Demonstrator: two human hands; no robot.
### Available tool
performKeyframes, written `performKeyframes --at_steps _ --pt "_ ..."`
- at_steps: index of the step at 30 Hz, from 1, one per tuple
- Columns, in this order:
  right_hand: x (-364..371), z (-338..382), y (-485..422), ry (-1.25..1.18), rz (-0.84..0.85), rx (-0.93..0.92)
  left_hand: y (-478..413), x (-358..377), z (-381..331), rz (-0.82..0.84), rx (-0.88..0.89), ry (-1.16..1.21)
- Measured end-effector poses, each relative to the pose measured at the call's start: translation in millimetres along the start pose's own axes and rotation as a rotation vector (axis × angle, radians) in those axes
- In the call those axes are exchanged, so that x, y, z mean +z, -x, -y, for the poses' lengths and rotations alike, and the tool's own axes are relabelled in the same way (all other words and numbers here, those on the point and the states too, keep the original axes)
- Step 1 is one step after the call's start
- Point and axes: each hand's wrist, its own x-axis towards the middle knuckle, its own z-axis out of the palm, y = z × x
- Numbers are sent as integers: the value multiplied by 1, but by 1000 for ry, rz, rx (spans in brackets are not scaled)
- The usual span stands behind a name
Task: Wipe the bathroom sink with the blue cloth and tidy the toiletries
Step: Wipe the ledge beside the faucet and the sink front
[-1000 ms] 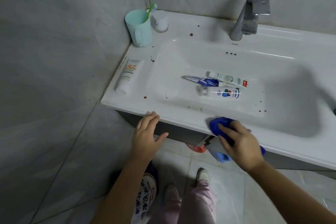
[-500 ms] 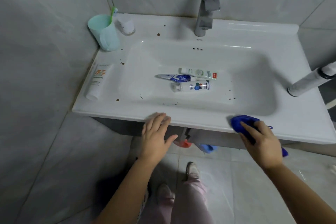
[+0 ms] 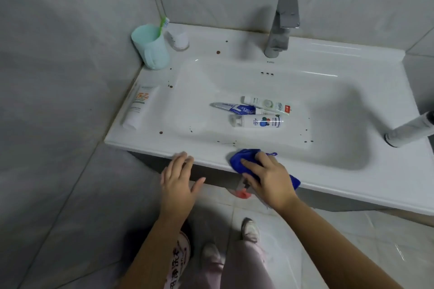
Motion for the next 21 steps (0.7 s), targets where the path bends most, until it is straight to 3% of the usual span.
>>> performKeyframes --at_steps 4,10,13,15,21 --pt "13 15 -15 -15 -62 30 2 -11 6 43 -48 -45" --pt "54 108 -107 -115 153 -215 25 -29 6 -3 -326 -77" --pt "54 101 -117 -162 289 -261 33 -37 5 -90 -472 -20" --pt "48 80 -106 -206 246 -284 34 -39 1 -127 -560 3" --pt "56 93 -121 -275 228 -153 18 -42 -2 -203 -575 30"
